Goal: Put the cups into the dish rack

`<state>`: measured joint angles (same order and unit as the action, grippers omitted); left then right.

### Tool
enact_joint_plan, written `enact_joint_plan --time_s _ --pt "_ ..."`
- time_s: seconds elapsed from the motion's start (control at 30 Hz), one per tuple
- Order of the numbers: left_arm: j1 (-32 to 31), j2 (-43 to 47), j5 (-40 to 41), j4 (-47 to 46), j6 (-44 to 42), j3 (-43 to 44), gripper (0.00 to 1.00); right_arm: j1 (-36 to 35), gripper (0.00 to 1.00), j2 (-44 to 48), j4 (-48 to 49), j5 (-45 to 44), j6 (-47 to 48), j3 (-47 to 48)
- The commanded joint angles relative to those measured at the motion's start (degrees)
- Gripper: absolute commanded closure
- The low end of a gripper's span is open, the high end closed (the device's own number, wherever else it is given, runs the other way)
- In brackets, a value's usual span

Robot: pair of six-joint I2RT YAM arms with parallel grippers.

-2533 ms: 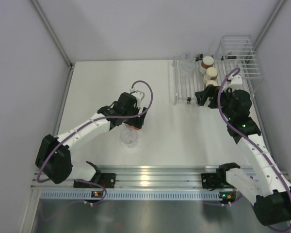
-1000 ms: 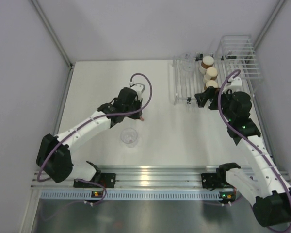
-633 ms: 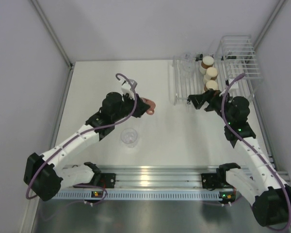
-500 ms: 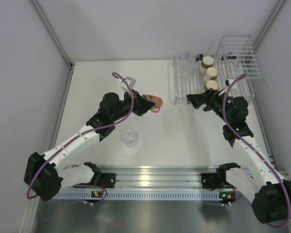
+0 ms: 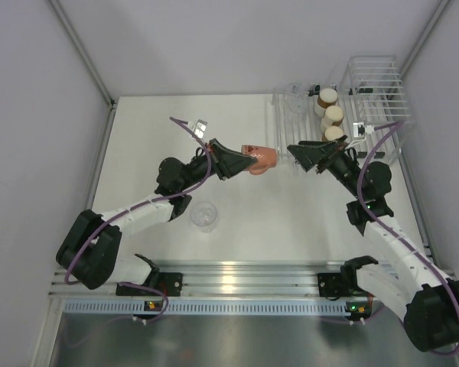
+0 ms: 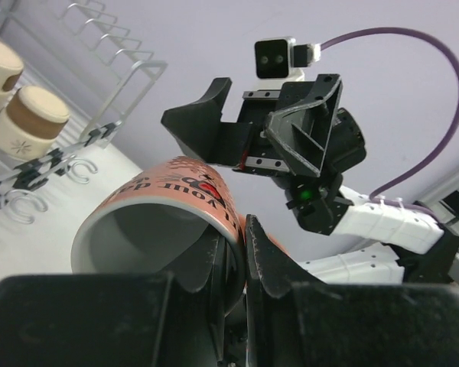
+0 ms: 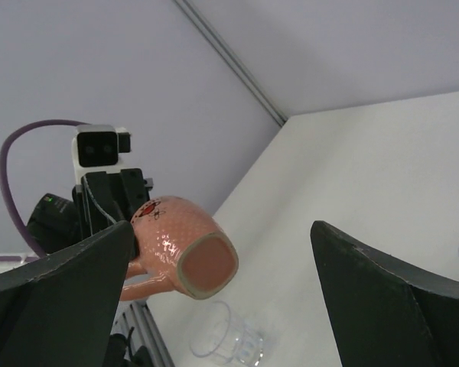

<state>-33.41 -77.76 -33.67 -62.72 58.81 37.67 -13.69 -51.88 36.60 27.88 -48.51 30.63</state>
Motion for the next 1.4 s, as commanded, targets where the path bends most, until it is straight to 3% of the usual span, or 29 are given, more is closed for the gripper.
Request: enact_joint_plan --time_s 0.0,0.3,0.7,1.17,1.37 --pt "0.2 1.4 -1.6 -17.1 4.1 0.5 1.0 -3.9 0.01 -1.1 8.0 -1.5 -1.9 0.9" --pt "0.2 2.6 -1.3 -17.1 3.7 0.7 1.0 -12.9 0.01 -8.8 16.7 -6.1 -3.3 2.8" --pt "0.2 2.5 0.3 -17.2 1.5 -0.5 1.0 -19.1 0.01 -14.8 27.6 -10.7 -8.3 1.2" --pt "0.2 3.8 4.4 -17.2 -2.4 -1.5 1.0 -24.4 0.26 -20.2 33.6 -13.6 -9.9 2.0" --pt "0.2 4.0 4.2 -17.1 -3.2 -2.0 1.0 -25.3 0.67 -20.9 33.3 -14.3 -9.1 2.5"
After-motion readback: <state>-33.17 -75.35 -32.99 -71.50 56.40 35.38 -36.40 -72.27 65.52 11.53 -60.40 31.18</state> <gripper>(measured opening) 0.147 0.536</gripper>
